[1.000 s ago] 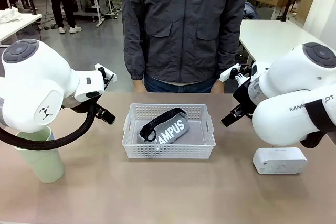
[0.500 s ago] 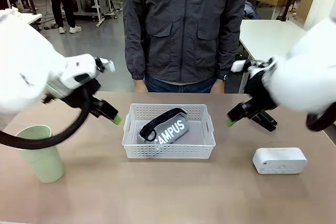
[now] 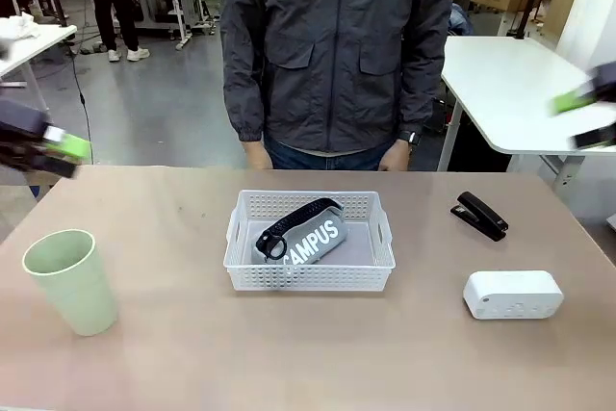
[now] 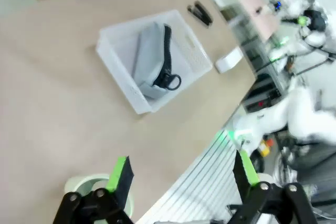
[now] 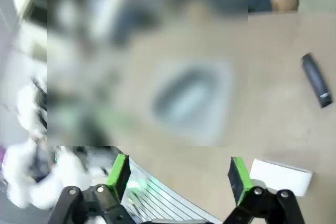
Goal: Efficiently arrange items inside the basket to fit them all.
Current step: Pick up the Digital clock and place it inside the Organizing basket.
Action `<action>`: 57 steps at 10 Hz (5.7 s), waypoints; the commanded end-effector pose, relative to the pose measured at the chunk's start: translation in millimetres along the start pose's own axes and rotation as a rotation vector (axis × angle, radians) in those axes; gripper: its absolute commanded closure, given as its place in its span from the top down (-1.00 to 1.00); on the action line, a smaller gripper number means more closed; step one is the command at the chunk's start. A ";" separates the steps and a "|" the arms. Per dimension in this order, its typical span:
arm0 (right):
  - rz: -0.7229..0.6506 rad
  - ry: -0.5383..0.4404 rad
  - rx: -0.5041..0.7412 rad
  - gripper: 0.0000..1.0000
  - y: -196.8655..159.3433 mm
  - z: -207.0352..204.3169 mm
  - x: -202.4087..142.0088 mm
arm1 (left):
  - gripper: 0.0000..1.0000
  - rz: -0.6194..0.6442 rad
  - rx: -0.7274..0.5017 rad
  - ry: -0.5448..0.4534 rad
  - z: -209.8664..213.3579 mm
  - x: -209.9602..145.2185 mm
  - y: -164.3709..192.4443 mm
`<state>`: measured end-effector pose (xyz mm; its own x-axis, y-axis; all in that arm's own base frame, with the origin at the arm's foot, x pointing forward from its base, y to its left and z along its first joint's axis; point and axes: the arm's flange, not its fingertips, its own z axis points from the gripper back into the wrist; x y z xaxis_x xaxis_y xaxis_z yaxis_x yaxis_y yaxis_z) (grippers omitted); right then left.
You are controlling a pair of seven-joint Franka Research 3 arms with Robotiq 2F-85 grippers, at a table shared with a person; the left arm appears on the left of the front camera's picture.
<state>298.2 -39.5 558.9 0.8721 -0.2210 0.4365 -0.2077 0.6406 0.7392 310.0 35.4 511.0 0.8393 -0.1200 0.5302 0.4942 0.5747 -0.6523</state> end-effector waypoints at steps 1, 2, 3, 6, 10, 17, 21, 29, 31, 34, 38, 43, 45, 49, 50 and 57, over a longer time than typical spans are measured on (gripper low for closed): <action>-0.135 -0.254 0.119 1.00 -69.3 57.3 -40.2 | 1.00 0.176 -0.048 -0.147 47.5 -13.3 62.8; -0.241 -0.350 0.162 1.00 -106.3 87.3 -56.1 | 1.00 0.273 -0.082 -0.283 67.6 -27.7 93.3; -0.334 -0.412 0.178 1.00 -137.6 103.4 -69.4 | 1.00 0.332 -0.133 -0.387 82.6 -41.3 121.1; -0.580 -0.479 0.196 1.00 -220.0 108.2 -99.5 | 1.00 0.444 -0.214 -0.600 83.9 -59.7 167.4; -0.562 -0.478 0.167 1.00 -218.5 164.7 -74.4 | 1.00 0.477 -0.175 -0.571 99.6 -75.5 163.1; -0.562 -0.478 0.167 1.00 -218.5 164.7 -74.4 | 1.00 0.477 -0.175 -0.571 99.6 -75.5 163.1; -0.562 -0.478 0.167 1.00 -218.5 164.7 -74.4 | 1.00 0.477 -0.175 -0.571 99.6 -75.5 163.1; -0.562 -0.478 0.167 1.00 -218.5 164.7 -74.4 | 1.00 0.477 -0.175 -0.571 99.6 -75.5 163.1; -0.562 -0.478 0.167 1.00 -218.5 164.7 -74.4 | 1.00 0.477 -0.175 -0.571 99.6 -75.5 163.1; -0.562 -0.478 0.167 1.00 -218.5 164.7 -74.4 | 1.00 0.477 -0.175 -0.571 99.6 -75.5 163.1; -0.289 -0.129 0.133 1.00 -177.1 122.8 -73.7 | 1.00 0.477 -0.175 -0.571 99.6 -75.5 163.1; 0.340 0.464 0.022 1.00 -99.0 -8.4 -105.0 | 1.00 0.477 -0.175 -0.571 99.6 -75.5 163.1; 0.552 0.634 -0.006 1.00 -71.8 -56.1 -132.0 | 1.00 0.477 -0.175 -0.571 99.6 -75.5 163.1; 0.449 0.659 -0.002 1.00 -54.3 -35.4 -62.5 | 1.00 0.477 -0.175 -0.571 99.6 -75.5 163.1; 0.449 0.659 -0.002 1.00 -54.3 -35.4 -62.5 | 1.00 0.477 -0.175 -0.571 99.6 -75.5 163.1; 0.262 0.857 -0.533 1.00 -43.8 -130.4 -64.7 | 1.00 0.477 -0.175 -0.571 99.6 -75.5 163.1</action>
<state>314.5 46.1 432.9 0.8804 0.4726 -0.0386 -0.4421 0.8476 0.2934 306.1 218.2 415.7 0.7448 0.5794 0.3310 0.1657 0.3199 -0.9329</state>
